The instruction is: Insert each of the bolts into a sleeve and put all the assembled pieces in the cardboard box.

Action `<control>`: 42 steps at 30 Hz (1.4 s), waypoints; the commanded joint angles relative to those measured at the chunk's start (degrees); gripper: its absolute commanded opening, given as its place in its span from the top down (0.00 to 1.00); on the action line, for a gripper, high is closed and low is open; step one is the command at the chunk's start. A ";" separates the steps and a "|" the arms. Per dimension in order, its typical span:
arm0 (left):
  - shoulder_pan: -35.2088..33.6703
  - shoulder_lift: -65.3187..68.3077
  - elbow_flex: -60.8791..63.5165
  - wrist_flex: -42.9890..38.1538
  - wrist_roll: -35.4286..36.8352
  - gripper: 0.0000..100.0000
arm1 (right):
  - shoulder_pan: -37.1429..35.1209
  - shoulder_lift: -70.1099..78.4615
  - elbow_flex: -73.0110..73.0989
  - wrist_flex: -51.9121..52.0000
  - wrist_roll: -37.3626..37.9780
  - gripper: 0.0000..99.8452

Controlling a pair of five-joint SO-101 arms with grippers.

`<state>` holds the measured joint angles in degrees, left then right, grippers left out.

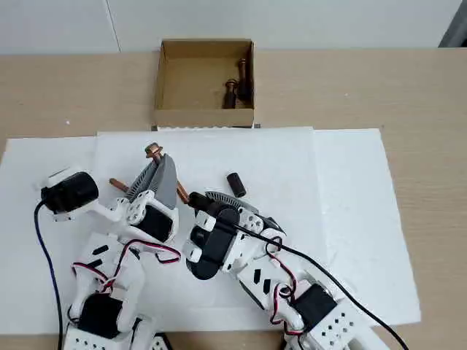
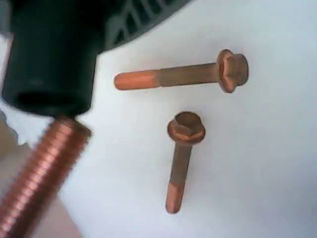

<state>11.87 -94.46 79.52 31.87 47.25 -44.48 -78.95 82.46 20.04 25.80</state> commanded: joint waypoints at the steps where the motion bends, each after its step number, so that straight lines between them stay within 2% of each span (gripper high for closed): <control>1: -0.09 -0.62 -0.31 -1.49 1.85 0.99 | -0.48 -0.57 -0.79 -1.71 0.62 1.00; 9: 0.09 -0.70 -0.57 -1.76 3.25 0.99 | -0.48 -0.57 -0.53 -1.71 0.62 1.00; 17: 3.08 -0.53 -0.48 -1.76 4.31 0.99 | -0.48 -0.57 -0.53 -1.71 0.62 1.00; 28: 0.70 -0.79 -0.40 -1.58 3.96 0.99 | -0.48 -0.57 -0.53 -1.71 0.62 1.00; 34: 0.70 -0.79 -0.40 -1.41 0.79 0.99 | -0.48 -0.57 -0.53 -1.71 0.62 1.00; 38: 1.49 -0.88 -0.66 2.81 -0.79 0.99 | -0.48 -0.57 -0.53 -1.71 0.62 1.00; 42: 3.43 -1.14 -2.33 10.55 -1.76 0.99 | -0.40 -0.57 -0.53 -1.80 0.62 1.00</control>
<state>13.54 -95.08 78.90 37.14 46.55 -44.66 -78.86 82.73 20.13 25.80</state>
